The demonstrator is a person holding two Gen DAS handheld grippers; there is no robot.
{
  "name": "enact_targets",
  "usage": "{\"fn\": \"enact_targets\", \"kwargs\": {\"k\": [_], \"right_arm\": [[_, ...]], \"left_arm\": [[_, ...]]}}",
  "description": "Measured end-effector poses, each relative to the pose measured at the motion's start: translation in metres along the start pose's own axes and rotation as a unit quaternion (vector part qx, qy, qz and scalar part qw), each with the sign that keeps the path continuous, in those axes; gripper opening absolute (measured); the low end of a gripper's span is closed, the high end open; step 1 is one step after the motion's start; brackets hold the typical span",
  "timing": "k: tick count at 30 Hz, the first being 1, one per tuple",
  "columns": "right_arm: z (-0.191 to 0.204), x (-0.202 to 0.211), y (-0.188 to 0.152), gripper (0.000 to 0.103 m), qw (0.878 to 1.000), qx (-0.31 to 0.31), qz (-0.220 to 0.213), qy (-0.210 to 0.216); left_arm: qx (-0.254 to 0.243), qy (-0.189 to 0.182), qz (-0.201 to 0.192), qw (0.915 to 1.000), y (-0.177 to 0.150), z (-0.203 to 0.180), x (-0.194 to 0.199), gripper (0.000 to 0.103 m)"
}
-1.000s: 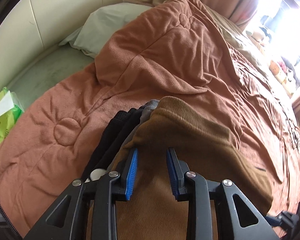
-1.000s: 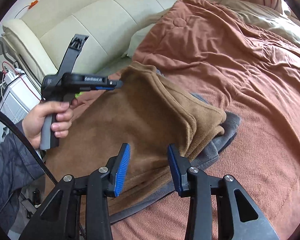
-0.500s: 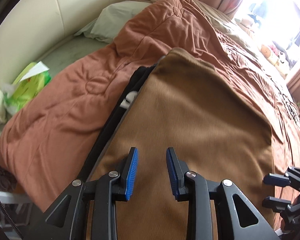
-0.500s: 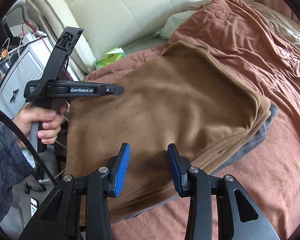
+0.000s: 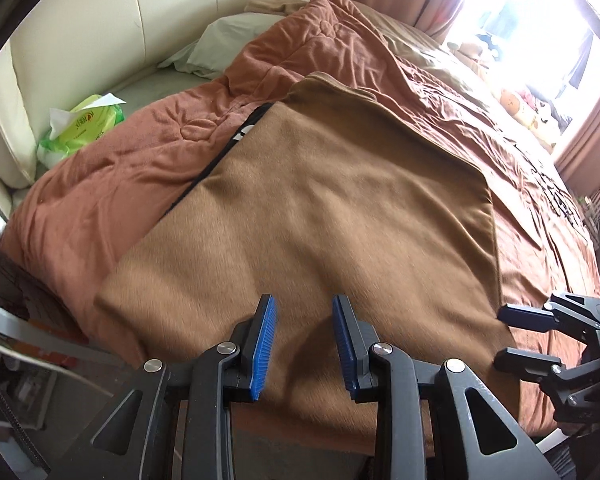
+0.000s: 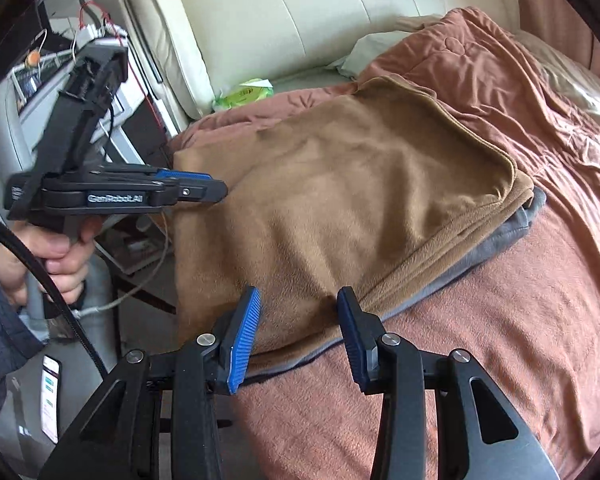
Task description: Fold small clothes
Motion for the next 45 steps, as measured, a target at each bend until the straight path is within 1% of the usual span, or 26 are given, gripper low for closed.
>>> {"fn": "enact_targets", "kwargs": {"k": [3,5,8,11,15,17,19,20,22,24,25,26,27,28,29,31,32,33,34,35,37,39,45], "right_arm": [[0.005,-0.004,-0.009,0.038,1.000,0.003,0.000,-0.025],[0.005,-0.006,-0.012,0.038,0.999,-0.010,0.005,-0.033],[0.006,0.003,-0.012,0.038,0.999,-0.048,0.010,-0.024],[0.009,0.023,-0.017,0.038,0.997,-0.066,-0.001,-0.025],[0.008,0.058,-0.025,0.038,0.996,-0.075,-0.017,-0.039],[0.007,0.077,-0.027,0.038,0.996,-0.076,-0.027,-0.048],[0.005,0.095,-0.029,0.038,0.995,-0.078,-0.038,-0.056],[0.004,0.104,-0.032,0.038,0.994,-0.082,-0.043,-0.060],[0.003,0.121,-0.041,0.038,0.993,-0.087,-0.050,-0.065],[0.001,0.136,-0.049,0.038,0.991,-0.092,-0.059,-0.076],[-0.001,0.144,-0.053,0.043,0.990,-0.096,-0.062,-0.081],[-0.003,0.152,-0.057,0.061,0.989,-0.101,-0.067,-0.089],[-0.003,0.162,-0.062,0.071,0.986,-0.104,-0.077,-0.101],[-0.004,0.173,-0.067,0.088,0.983,-0.107,-0.092,-0.118],[-0.003,0.181,-0.072,0.091,0.979,-0.109,-0.105,-0.133],[-0.001,0.201,-0.083,0.091,0.976,-0.111,-0.121,-0.144],[0.000,0.210,-0.089,0.092,0.975,-0.113,-0.128,-0.143],[0.002,0.219,-0.096,0.093,0.974,-0.115,-0.135,-0.144],[0.003,0.228,-0.103,0.097,0.972,-0.116,-0.142,-0.148],[0.005,0.234,-0.109,0.103,0.971,-0.116,-0.147,-0.151],[0.008,0.248,-0.122,0.103,0.968,-0.116,-0.155,-0.158],[0.009,0.260,-0.134,0.103,0.965,-0.117,-0.164,-0.168],[0.008,0.300,-0.167,0.103,0.959,-0.136,-0.188,-0.165]], "left_arm": [[-0.008,-0.007,-0.009,0.9999,-0.010,-0.013,0.006,0.032],[-0.011,-0.010,-0.011,0.9998,-0.015,-0.018,0.007,0.032],[-0.016,0.000,-0.008,0.9998,-0.023,-0.028,0.005,0.032],[-0.012,-0.008,-0.016,0.9998,-0.031,-0.035,0.012,0.032],[-0.013,-0.026,-0.048,0.9984,-0.036,-0.048,0.031,0.032],[-0.018,-0.023,-0.062,0.9976,-0.038,-0.056,0.041,0.033],[-0.024,-0.017,-0.069,0.9971,-0.039,-0.065,0.049,0.038],[-0.025,-0.019,-0.074,0.9968,-0.040,-0.069,0.053,0.039],[-0.023,-0.026,-0.081,0.9961,-0.041,-0.077,0.062,0.044],[-0.028,-0.022,-0.085,0.9957,-0.041,-0.085,0.070,0.049],[-0.033,-0.017,-0.089,0.9954,-0.042,-0.091,0.074,0.053],[-0.036,-0.013,-0.094,0.9948,-0.043,-0.095,0.079,0.056],[-0.036,-0.011,-0.102,0.9941,-0.045,-0.100,0.084,0.066],[-0.032,-0.011,-0.109,0.9934,-0.046,-0.104,0.088,0.077],[-0.027,-0.010,-0.117,0.9928,-0.048,-0.108,0.093,0.082],[-0.018,-0.002,-0.135,0.9907,-0.052,-0.115,0.102,0.100],[-0.017,0.006,-0.144,0.9893,-0.055,-0.120,0.108,0.103],[-0.020,0.015,-0.152,0.9880,-0.057,-0.126,0.113,0.103],[-0.024,0.022,-0.157,0.9870,-0.058,-0.132,0.118,0.103],[-0.028,0.025,-0.161,0.9862,-0.059,-0.138,0.122,0.103],[-0.035,0.031,-0.167,0.9849,-0.062,-0.150,0.131,0.103],[-0.038,0.025,-0.174,0.9836,-0.066,-0.161,0.140,0.103],[-0.062,0.023,-0.188,0.9800,-0.076,-0.196,0.164,0.103]]}}
Point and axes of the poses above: each gripper's, at about its wrist camera, not at the fingertips, and x roughly against the way its jaws point, z to its left, y to its top, the point moved 1 cm from there along -x, roughly the way its jaws point, and after that the axes turned 14 degrees about -x, right-handed, at the moved point
